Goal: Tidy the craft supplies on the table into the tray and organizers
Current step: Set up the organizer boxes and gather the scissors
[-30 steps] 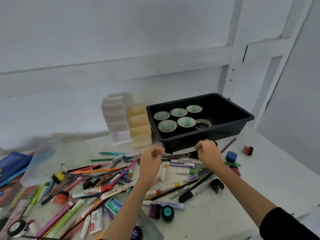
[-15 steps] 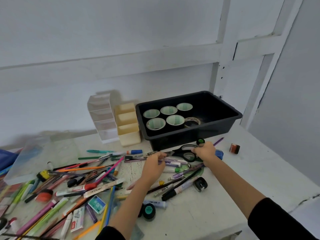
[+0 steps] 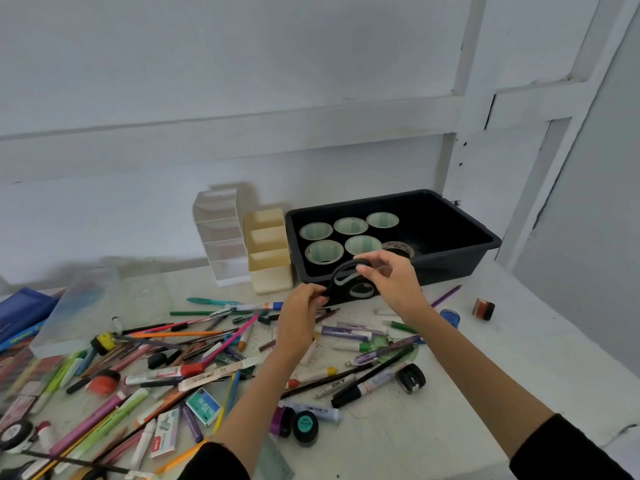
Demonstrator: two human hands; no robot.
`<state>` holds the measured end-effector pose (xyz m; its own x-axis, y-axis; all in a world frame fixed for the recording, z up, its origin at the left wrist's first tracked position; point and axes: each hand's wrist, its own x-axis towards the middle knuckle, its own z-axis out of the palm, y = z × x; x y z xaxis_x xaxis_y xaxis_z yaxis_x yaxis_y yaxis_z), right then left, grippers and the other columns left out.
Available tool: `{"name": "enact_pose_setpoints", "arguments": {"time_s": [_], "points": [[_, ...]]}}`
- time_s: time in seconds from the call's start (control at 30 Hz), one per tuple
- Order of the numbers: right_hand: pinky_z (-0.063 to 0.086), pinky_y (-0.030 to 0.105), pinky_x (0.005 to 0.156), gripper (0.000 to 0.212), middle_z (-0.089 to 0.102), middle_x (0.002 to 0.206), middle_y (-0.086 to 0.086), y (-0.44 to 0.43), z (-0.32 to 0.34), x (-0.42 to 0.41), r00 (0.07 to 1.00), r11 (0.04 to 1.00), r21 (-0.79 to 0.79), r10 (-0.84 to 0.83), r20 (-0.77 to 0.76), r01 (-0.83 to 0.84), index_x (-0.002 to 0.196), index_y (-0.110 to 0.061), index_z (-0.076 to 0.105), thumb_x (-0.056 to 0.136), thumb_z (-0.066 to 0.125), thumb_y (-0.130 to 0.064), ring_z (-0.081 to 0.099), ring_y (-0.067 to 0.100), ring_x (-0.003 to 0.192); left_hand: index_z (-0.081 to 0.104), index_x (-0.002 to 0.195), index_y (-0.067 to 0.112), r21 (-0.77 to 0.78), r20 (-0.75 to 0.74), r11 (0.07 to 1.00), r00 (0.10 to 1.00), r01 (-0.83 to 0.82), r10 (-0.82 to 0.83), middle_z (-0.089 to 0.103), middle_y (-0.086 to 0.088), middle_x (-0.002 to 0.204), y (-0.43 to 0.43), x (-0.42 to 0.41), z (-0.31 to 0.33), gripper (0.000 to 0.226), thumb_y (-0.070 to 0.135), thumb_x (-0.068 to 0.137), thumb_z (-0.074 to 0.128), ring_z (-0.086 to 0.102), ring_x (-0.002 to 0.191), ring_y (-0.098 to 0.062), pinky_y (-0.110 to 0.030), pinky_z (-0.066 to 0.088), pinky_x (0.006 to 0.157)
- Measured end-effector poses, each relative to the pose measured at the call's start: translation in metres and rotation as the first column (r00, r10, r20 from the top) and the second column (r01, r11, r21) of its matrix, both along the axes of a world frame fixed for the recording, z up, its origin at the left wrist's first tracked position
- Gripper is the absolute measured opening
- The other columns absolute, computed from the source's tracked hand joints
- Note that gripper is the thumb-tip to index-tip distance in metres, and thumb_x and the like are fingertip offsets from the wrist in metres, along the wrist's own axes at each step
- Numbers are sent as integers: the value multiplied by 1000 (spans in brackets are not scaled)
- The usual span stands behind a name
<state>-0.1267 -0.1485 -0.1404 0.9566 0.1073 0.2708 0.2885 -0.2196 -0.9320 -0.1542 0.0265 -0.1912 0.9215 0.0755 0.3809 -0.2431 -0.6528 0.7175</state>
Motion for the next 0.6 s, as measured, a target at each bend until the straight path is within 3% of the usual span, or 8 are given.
{"name": "enact_pose_setpoints", "arguments": {"time_s": [0.13, 0.27, 0.5, 0.6], "points": [[54, 29, 85, 18, 70, 94, 1, 24, 28, 2, 992, 974, 192, 124, -24, -117, 99, -21, 68, 82, 70, -17, 67, 17, 92, 61, 101, 7, -121, 79, 992, 996, -26, 36, 59, -3, 93, 12, -1, 19, 12, 4, 92, 52, 53, 79, -6, -7, 39, 70], [58, 37, 76, 21, 72, 93, 5, 58, 47, 7, 964, 949, 208, 257, -72, -238, 97, -14, 66, 79, 72, -8, 69, 20, 87, 60, 106, 6, -314, 68, 948, 995, -47, 72, 62, 1, 95, 29, 0, 43, 16, 7, 95, 49, 54, 83, 3, -5, 42, 72], [59, 31, 63, 16, 71, 76, 8, 126, 94, 33, 965, 932, 254, 261, 25, -258, 82, -10, 62, 78, 71, 2, 72, 22, 71, 63, 104, 13, -397, 102, 916, 989, -56, 104, 67, 3, 94, 90, 15, 82, 14, 17, 95, 53, 61, 87, -4, -9, 47, 74], [59, 29, 63, 14, 71, 76, 9, 152, 120, 53, 975, 940, 263, 197, 103, -218, 82, -9, 64, 77, 72, 2, 72, 21, 68, 64, 102, 11, -427, 142, 888, 957, -172, 254, 66, 2, 91, 129, 21, 88, 14, 13, 94, 53, 60, 84, -7, -6, 45, 71]]}}
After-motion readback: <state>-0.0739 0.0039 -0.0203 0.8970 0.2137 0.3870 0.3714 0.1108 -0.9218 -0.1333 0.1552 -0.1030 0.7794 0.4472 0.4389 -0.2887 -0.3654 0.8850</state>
